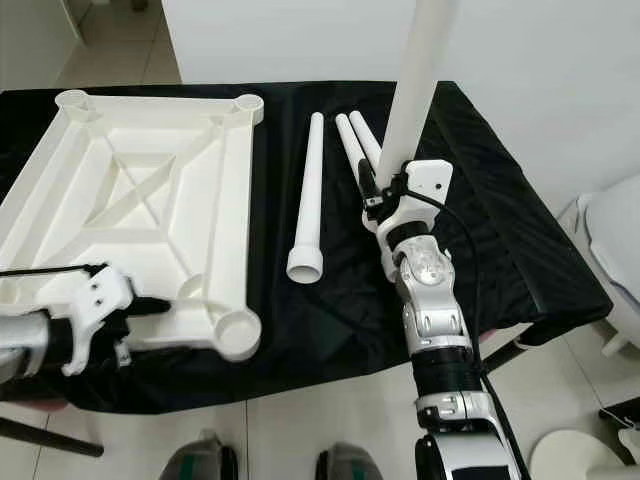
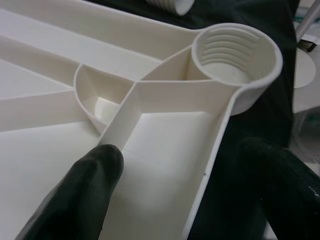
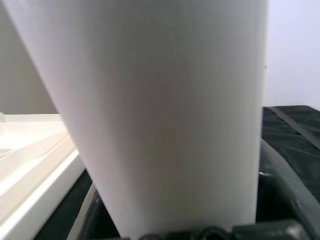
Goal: Building children table
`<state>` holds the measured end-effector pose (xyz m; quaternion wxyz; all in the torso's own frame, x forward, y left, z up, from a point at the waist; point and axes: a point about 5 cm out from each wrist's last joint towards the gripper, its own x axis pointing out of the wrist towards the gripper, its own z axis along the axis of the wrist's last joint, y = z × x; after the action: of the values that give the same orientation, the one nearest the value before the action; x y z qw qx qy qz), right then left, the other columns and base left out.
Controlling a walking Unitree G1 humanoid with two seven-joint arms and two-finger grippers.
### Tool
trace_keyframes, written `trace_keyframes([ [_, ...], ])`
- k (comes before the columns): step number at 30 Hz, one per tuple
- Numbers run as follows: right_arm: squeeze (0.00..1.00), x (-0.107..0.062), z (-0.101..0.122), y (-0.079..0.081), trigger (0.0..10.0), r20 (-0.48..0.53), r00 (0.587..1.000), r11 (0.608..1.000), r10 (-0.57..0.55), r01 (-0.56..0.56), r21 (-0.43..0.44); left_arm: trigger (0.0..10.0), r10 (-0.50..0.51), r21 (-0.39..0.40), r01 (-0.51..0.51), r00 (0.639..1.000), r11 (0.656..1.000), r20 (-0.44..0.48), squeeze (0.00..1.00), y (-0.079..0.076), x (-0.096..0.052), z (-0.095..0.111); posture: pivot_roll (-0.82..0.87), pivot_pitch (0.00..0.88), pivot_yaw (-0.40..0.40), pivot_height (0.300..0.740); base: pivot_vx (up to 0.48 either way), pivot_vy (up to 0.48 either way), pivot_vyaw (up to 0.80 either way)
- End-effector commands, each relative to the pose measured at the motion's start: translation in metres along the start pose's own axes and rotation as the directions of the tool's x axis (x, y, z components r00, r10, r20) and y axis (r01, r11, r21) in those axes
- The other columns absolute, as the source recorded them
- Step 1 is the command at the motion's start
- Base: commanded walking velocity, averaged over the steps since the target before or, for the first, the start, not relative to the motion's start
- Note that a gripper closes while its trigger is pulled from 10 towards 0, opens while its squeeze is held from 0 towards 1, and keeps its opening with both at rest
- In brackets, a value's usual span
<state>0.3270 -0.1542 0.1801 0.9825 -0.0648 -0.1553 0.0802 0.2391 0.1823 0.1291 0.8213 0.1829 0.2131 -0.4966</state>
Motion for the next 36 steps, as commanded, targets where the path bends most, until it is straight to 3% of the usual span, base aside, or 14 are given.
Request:
trace_keyframes([
  [1, 0.00, 0.001, 0.005, -0.002, 10.0, 0.017, 1.000, 1.000, -0.007, 0.008, -0.006, 10.0, 0.012, 0.013, -0.011, 1.000, 1.000, -0.027, 0.00, 0.003, 0.001, -0.004, -0.02, 0.013, -0.004, 0.740, 0.000, 0.000, 0.00],
  [10, 0.00, -0.002, 0.005, -0.003, 10.0, 0.020, 0.999, 0.999, -0.037, 0.038, -0.002, 10.0, 0.050, 0.032, -0.052, 0.997, 0.998, 0.062, 0.00, 0.023, 0.040, 0.018, -0.05, 0.010, 0.024, 0.740, 0.000, 0.000, 0.00],
  [19, 0.00, -0.001, 0.005, 0.001, 10.0, 0.021, 0.999, 0.999, -0.043, 0.043, 0.023, 10.0, 0.037, 0.035, -0.041, 0.992, 0.999, 0.119, 0.00, 0.024, 0.065, 0.032, -0.06, 0.009, 0.028, 0.740, 0.000, 0.000, 0.00],
  [24, 0.00, 0.004, 0.007, 0.002, 10.0, 0.023, 0.999, 0.998, -0.043, 0.043, 0.037, 10.0, 0.022, 0.034, -0.027, 0.988, 0.999, 0.155, 0.00, 0.022, 0.077, 0.040, -0.05, 0.005, 0.017, 0.740, 0.000, 0.000, 0.00],
  [28, 0.00, 0.008, 0.009, 0.006, 10.0, 0.031, 0.999, 0.998, -0.038, 0.037, 0.042, 10.0, -0.039, 0.033, 0.033, 0.981, 0.999, 0.191, 0.00, 0.011, 0.091, 0.044, -0.06, 0.000, 0.002, 0.740, 0.000, 0.000, 0.00],
  [36, 0.00, 0.011, 0.011, 0.008, 10.0, 0.036, 0.999, 0.998, -0.029, 0.027, 0.048, 10.0, -0.078, 0.030, 0.073, 0.973, 0.997, 0.219, 0.00, -0.001, 0.105, 0.049, -0.07, 0.000, -0.010, 0.740, 0.000, 0.000, 0.00],
])
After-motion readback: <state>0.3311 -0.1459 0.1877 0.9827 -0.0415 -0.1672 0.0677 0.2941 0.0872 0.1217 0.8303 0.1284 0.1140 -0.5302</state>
